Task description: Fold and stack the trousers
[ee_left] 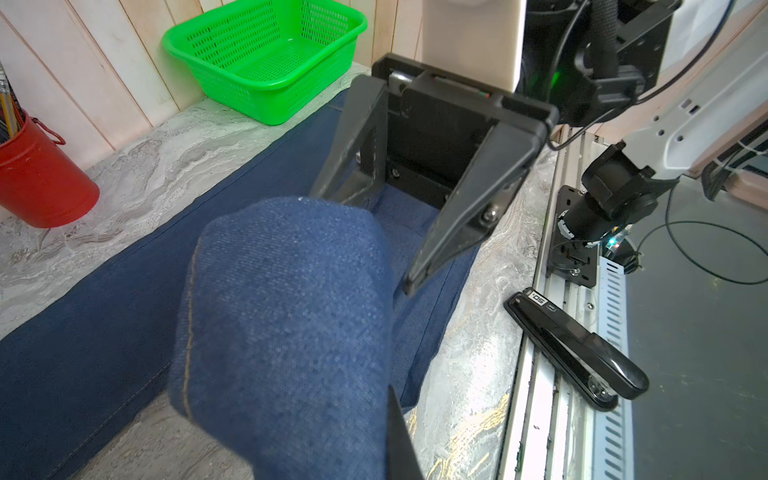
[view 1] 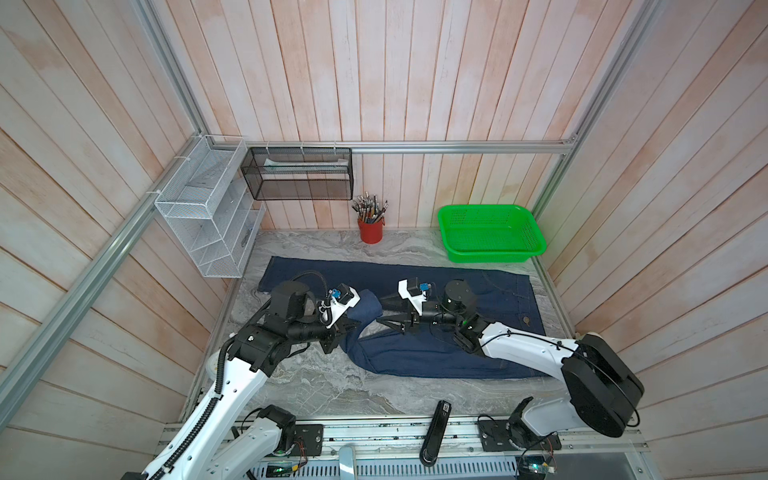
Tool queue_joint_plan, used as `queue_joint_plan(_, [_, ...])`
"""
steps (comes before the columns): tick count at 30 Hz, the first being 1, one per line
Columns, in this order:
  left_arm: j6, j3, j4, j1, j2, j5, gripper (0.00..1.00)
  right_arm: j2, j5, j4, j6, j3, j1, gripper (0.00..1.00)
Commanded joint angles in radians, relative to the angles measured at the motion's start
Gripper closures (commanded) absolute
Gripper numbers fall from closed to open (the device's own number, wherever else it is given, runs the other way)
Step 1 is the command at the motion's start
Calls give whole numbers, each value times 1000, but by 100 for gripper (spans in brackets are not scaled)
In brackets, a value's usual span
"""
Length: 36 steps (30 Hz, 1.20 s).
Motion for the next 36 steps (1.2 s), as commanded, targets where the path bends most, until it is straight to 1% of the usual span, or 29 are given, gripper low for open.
queue_joint_plan(1, [30, 6, 14, 3, -9, 28, 97, 28, -44, 20, 4, 35, 27, 61])
queue_joint_plan(3, [14, 2, 29, 4, -8, -19, 97, 25, -23, 19, 7, 38, 51, 94])
queue_joint_plan(4, [-8, 0, 41, 4, -6, -62, 97, 18, -3, 16, -3, 31, 65, 100])
queue_joint_plan(5, [-44, -2, 60, 7, -4, -121, 89, 8, 24, 12, -19, 21, 82, 100])
queue_joint_plan(6, [-88, -1, 76, 15, -1, -176, 69, -2, 60, 4, -34, 14, 102, 100])
queue_joint_plan(7, [-130, 1, 92, 24, 5, -222, 60, -8, 105, -3, -46, 8, 124, 100])
queue_joint_plan(8, [-173, 6, 100, 36, 12, -257, 56, -9, 157, -9, -61, 2, 146, 100])
queue_joint_plan(9, [-218, 16, 103, 46, 20, -276, 37, -7, 219, -9, -77, -5, 171, 100])
queue_joint_plan(10, [-265, 28, 102, 51, 26, -288, 6, -2, 271, -5, -91, -11, 193, 100])
queue_joint_plan(11, [-313, 39, 101, 55, 31, -284, 0, 7, 339, -1, -107, -16, 217, 100])
queue_joint_plan(12, [-360, 50, 92, 57, 34, -278, 0, 18, 426, 0, -120, -17, 243, 100])
queue_joint_plan(15, [-519, 93, 35, 71, 47, -272, 0, 57, 626, 43, -175, -31, 301, 100])
queue_joint_plan(16, [-557, 107, 9, 83, 53, -268, 0, 74, 670, 53, -197, -33, 316, 100])
queue_joint_plan(17, [-596, 122, -20, 99, 58, -260, 2, 94, 723, 64, -218, -32, 332, 100])
queue_joint_plan(20, [-676, 150, -113, 158, 69, -228, 8, 157, 800, 75, -274, -14, 366, 100])
queue_joint_plan(23, [-725, 197, -223, 273, 66, -286, 11, 231, 846, 14, -336, 56, 413, 100])
queue_joint_plan(25, [-748, 242, -281, 376, 45, -362, 12, 280, 860, -13, -343, 104, 443, 100])
queue_joint_plan(27, [-757, 303, -304, 464, 12, -425, 12, 329, 889, -42, -340, 154, 482, 100])
queue_joint_plan(29, [-766, 365, -303, 496, -12, -489, 12, 359, 923, -71, -346, 190, 524, 100])
queue_joint_plan(32, [-763, 447, -307, 500, -13, -585, 11, 381, 955, -123, -348, 223, 593, 100])
queue_joint_plan(34, [-758, 480, -313, 500, -2, -624, 11, 389, 953, -164, -339, 240, 639, 100])
queue_joint_plan(36, [-756, 489, -308, 501, 10, -647, 11, 404, 907, -214, -329, 264, 682, 99])
